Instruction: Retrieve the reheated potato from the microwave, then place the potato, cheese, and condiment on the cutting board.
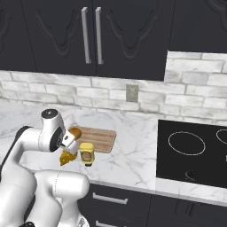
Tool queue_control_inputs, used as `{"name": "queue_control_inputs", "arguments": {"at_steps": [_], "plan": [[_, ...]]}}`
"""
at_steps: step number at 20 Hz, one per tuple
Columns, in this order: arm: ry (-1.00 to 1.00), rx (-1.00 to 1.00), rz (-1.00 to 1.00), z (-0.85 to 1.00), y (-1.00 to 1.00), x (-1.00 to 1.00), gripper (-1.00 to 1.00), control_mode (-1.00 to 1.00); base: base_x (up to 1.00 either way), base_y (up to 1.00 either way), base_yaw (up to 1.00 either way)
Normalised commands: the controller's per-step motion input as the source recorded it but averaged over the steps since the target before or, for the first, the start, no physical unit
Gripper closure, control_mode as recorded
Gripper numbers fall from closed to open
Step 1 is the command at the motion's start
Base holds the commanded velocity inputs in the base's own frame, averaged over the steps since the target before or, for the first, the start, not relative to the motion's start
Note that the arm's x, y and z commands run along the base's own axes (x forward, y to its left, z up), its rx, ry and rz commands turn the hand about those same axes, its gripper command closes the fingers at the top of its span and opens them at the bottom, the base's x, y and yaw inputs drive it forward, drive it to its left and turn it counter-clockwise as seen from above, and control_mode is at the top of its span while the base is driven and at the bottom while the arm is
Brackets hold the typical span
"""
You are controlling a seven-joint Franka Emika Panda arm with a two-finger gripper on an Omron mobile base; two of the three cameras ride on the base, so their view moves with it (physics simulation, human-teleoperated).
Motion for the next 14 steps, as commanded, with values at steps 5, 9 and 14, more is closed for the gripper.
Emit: {"name": "queue_control_inputs", "arguments": {"at_steps": [5,9,14], "plan": [[0.02,0.0,-0.01,-0.28,0.0,0.0,-1.0,-1.0,0.0,0.0,0.0],[0.0,0.0,-0.02,-0.25,0.0,-0.03,-1.0,-1.0,0.0,0.0,0.0],[0.0,0.0,-0.03,-0.23,0.0,0.0,-1.0,-1.0,0.0,0.0,0.0]]}}
